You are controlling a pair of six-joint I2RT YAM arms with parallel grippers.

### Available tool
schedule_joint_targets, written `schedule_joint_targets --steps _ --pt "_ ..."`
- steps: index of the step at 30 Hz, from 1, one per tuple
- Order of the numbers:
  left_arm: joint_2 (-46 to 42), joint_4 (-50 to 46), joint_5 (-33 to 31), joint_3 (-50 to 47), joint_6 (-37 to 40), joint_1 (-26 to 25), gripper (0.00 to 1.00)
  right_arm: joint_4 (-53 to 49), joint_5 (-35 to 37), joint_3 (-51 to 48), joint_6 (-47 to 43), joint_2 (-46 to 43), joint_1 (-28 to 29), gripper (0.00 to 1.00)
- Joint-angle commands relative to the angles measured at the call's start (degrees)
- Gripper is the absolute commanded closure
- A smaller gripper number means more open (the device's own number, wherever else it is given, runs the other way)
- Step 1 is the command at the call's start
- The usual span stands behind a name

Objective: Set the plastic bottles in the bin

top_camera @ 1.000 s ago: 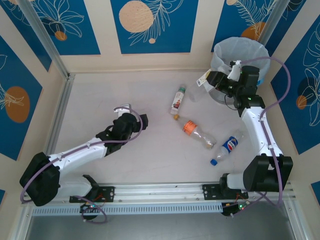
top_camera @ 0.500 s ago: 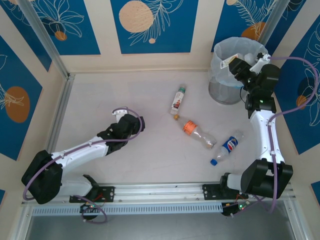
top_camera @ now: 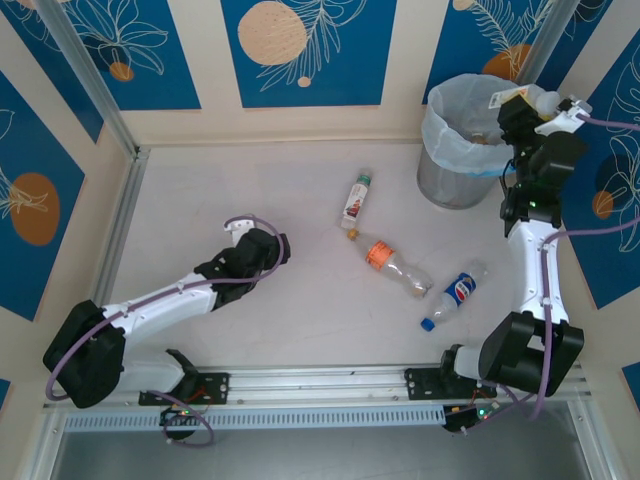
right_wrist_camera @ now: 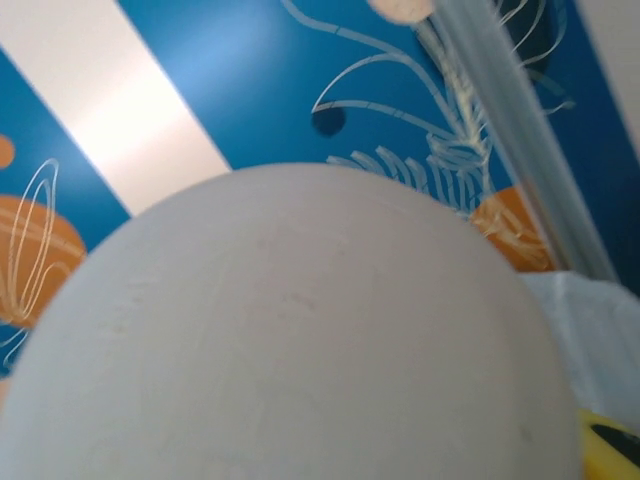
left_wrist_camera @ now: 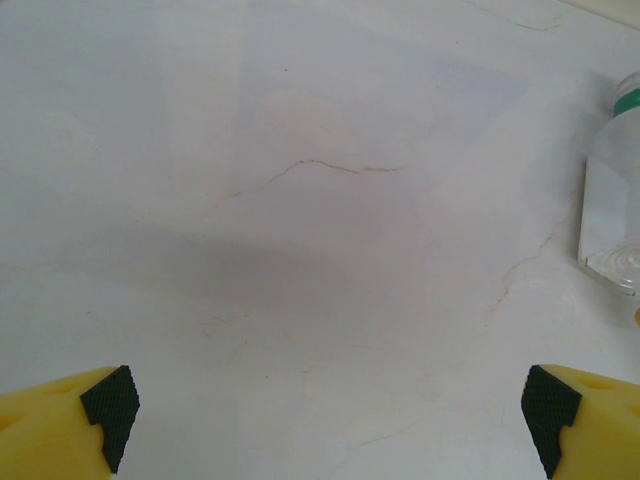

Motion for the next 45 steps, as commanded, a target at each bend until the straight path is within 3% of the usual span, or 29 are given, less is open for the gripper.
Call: schedule_joint_targets --steps 1,6,13,18,26,31,35,38,42,45 --pt "0.92 1.24 1.35 -0.13 -0.38 0.72 0.01 6.97 7.59 -0.76 -6.16 1.38 0.07 0.69" --pt "0.99 1.13 2.02 -0.38 -0.5 0.76 0.01 3.42 12.17 2.76 -26.08 3.68 3.89 0.67" --pt "1.68 2.09 3.35 -0.44 -1.15 0.75 0.01 -0.14 15.43 6.08 -42.54 8.03 6.7 0.66" --pt "2.27 2.2 4.24 0.13 -0.69 0.73 0.01 0.91 19.49 7.65 -62.16 12.69 10.88 0.65" --pt "3.61 2.62 5.3 1.19 -0.18 0.74 0.01 5.08 25.74 9.6 -75.02 18.66 13.78 0.64" --pt "4.27 2.89 6.14 1.37 -0.3 0.76 0.01 -0.48 27.66 12.8 -70.97 21.81 13.37 0.58" --pt "4.2 2.53 5.98 1.43 -0.01 0.73 0.01 -13.18 25.27 18.55 -60.29 24.0 12.02 0.36" --pt "4.33 2.13 6.12 1.79 0.52 0.72 0.01 -24.32 23.39 25.06 -54.19 26.14 11.52 0.26" --pt "4.19 1.96 6.21 1.9 0.76 0.75 0.01 -30.87 22.53 29.59 -48.84 26.58 11.78 0.14" --pt "4.44 2.25 6.31 1.72 0.52 0.74 0.01 -34.73 19.72 31.11 -44.55 25.42 11.85 0.0"
